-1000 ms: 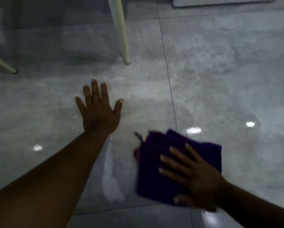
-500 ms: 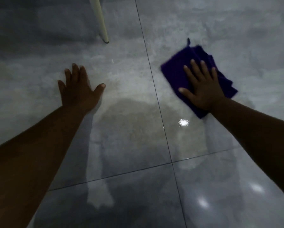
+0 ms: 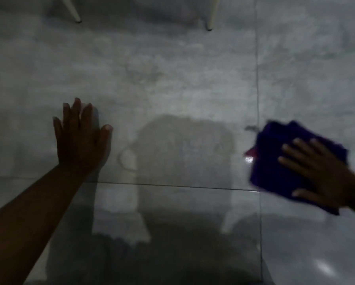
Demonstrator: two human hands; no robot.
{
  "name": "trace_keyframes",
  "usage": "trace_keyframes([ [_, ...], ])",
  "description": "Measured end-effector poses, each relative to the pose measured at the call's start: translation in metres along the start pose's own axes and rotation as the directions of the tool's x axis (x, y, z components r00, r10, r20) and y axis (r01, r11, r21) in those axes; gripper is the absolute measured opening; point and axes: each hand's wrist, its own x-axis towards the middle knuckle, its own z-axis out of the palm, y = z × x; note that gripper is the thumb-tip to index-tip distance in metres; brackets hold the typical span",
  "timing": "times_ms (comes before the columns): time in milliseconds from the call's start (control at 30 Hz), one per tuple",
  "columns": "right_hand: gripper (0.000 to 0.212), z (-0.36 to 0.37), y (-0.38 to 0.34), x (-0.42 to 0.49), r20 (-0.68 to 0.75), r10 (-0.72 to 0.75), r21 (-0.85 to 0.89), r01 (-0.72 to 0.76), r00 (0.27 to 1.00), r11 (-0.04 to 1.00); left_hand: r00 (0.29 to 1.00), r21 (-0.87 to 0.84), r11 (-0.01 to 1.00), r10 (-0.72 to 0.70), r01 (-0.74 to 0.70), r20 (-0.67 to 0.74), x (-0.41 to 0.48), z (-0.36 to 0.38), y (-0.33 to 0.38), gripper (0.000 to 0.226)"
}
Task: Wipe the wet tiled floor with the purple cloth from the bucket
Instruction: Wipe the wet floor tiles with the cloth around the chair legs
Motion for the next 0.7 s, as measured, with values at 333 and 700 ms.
trace_keyframes([
  [333, 0.091, -0.094, -0.120, 0.264, -0.207, 0.093, 0.054, -0.084, 0.974, 0.995, 0.978, 0.031, 0.978, -0.206, 0.207, -0.017, -0.060, -0.002, -0.079, 0.064],
  [700, 0.084, -0.050, -0.094, 0.131, -0.005, -0.494, -0.162, 0.487, 0.869, 0.858, 0.961, 0.032, 0.961, -0.275, 0.276, -0.042, -0.084, -0.015, -0.123, 0.067],
])
